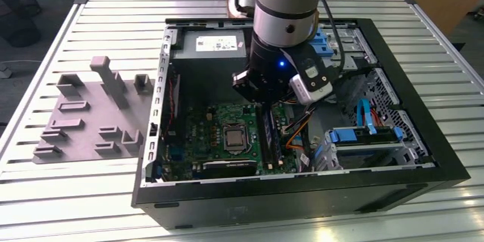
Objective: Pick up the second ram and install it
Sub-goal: 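Insert the second ram into the second slot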
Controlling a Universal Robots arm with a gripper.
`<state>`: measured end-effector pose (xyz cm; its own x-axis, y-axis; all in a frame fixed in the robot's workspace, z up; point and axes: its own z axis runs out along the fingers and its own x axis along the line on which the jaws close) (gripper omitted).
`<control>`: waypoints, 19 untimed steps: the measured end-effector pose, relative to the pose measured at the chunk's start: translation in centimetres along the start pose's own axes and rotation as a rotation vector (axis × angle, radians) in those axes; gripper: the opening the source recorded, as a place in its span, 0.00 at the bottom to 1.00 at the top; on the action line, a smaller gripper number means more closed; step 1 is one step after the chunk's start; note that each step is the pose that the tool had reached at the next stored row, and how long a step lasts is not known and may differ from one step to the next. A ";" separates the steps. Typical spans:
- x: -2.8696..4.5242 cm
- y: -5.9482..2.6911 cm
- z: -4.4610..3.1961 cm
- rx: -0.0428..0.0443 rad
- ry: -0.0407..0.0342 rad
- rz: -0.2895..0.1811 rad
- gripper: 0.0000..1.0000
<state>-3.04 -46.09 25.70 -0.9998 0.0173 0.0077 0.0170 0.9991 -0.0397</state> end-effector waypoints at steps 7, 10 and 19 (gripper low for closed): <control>-0.30 0.01 0.13 -0.0006 0.0031 0.000 0.14; -0.62 0.03 0.41 -0.0034 0.0090 0.000 0.14; -0.68 0.08 1.67 -0.0067 0.0134 0.004 0.14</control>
<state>-2.37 -46.09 24.02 -0.9995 0.0221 0.0209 0.0214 0.9992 -0.0330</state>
